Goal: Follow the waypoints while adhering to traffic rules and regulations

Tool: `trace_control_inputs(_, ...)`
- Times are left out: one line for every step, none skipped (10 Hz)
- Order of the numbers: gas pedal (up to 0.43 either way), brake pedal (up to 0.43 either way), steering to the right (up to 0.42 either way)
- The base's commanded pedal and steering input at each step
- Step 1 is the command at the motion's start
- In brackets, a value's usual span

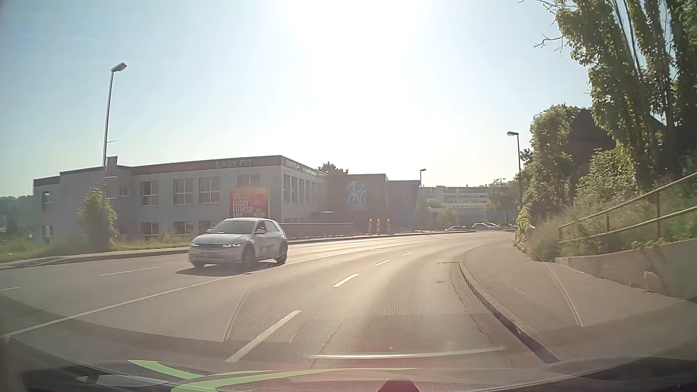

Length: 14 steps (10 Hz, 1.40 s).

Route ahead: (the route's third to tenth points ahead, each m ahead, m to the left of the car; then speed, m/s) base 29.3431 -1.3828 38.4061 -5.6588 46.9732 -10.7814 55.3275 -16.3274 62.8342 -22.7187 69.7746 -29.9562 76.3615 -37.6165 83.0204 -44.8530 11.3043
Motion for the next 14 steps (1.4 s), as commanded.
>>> trace_control_inputs(0.028,0.0,0.063)
trace_control_inputs(0.039,0.0,0.062)
trace_control_inputs(0.039,0.0,0.061)
trace_control_inputs(0.047,0.0,0.06)
trace_control_inputs(0.047,0.0,0.059)
trace_control_inputs(0.047,0.0,0.059)
trace_control_inputs(0.047,0.0,0.059)
trace_control_inputs(0.047,0.0,0.059)
trace_control_inputs(0.047,0.0,0.058)
trace_control_inputs(0.047,0.0,0.058)
trace_control_inputs(0.047,0.0,0.058)
trace_control_inputs(0.047,0.0,0.058)
trace_control_inputs(0.047,0.0,0.058)
trace_control_inputs(0.047,0.0,0.058)
